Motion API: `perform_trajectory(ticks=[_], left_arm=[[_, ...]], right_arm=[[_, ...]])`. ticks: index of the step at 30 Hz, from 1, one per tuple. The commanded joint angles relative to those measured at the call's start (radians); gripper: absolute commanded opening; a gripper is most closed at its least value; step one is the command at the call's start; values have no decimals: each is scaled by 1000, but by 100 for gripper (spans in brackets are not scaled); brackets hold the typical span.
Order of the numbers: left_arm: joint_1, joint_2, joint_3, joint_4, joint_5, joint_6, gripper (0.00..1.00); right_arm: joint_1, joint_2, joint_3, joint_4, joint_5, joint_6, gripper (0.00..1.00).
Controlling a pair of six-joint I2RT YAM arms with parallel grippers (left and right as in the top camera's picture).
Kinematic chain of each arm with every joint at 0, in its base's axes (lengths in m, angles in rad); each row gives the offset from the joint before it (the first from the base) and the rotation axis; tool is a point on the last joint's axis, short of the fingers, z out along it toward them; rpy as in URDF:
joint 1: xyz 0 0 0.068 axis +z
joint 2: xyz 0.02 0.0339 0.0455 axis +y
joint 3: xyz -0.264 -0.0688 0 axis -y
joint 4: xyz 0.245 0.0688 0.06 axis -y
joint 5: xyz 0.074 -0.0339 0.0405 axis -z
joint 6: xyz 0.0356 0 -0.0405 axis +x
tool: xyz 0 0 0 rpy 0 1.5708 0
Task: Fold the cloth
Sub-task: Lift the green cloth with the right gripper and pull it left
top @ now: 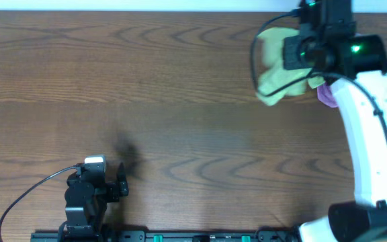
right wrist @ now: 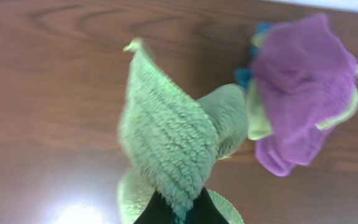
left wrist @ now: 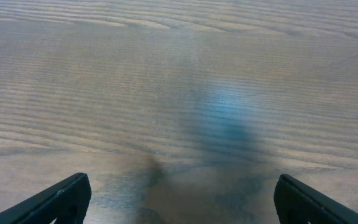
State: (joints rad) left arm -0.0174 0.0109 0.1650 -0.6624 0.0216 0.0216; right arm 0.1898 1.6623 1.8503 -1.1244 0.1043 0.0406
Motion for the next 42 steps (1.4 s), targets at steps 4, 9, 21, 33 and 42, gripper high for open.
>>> perform_trajectory(ticks=[4,9,21,33,42], left_arm=[[-5,-7,-7,-8,-10,-10,96],[-5,-7,-7,-8,-10,-10,95],[-5,-7,-7,-8,-10,-10,95],[-5,-7,-7,-8,-10,-11,96],[-5,-7,-7,-8,-3,-11,95]], right_arm=[[186,-40,2,-40,-13,17,1],[354,-40,2,-43,-79,48,1],[702,-30,1,-30,-140,148,1],[630,260,0,57,63,61,1],[263,389,0,169,432,96,99]])
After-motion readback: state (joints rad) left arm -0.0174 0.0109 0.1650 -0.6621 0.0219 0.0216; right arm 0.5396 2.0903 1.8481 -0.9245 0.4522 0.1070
